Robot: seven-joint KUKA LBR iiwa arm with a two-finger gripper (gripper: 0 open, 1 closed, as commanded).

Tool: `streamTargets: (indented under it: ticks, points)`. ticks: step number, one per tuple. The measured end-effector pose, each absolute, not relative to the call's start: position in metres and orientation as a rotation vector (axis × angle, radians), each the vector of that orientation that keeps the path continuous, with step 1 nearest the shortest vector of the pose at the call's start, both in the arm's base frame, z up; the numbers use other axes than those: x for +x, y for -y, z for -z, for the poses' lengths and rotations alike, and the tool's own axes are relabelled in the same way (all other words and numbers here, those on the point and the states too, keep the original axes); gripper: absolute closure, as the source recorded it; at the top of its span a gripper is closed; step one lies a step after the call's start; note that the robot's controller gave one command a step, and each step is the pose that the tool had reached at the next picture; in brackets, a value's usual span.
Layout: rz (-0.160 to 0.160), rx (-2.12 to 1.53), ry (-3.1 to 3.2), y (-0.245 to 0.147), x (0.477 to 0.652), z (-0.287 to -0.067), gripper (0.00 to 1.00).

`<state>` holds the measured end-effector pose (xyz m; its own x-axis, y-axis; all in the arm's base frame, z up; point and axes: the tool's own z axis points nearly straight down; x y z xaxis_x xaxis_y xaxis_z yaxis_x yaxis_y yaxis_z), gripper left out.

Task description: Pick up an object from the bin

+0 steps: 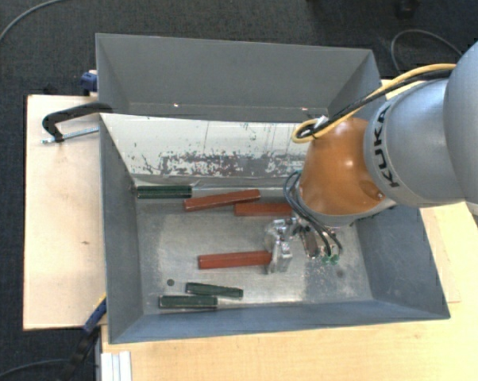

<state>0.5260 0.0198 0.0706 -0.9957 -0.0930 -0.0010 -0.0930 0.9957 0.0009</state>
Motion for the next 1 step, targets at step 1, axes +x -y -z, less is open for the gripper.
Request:
streamTargets:
  ticks: [1]
  points:
    - [0.001,-0.232,-3.119,-0.0042,0.5203,-0.2147,1.00]
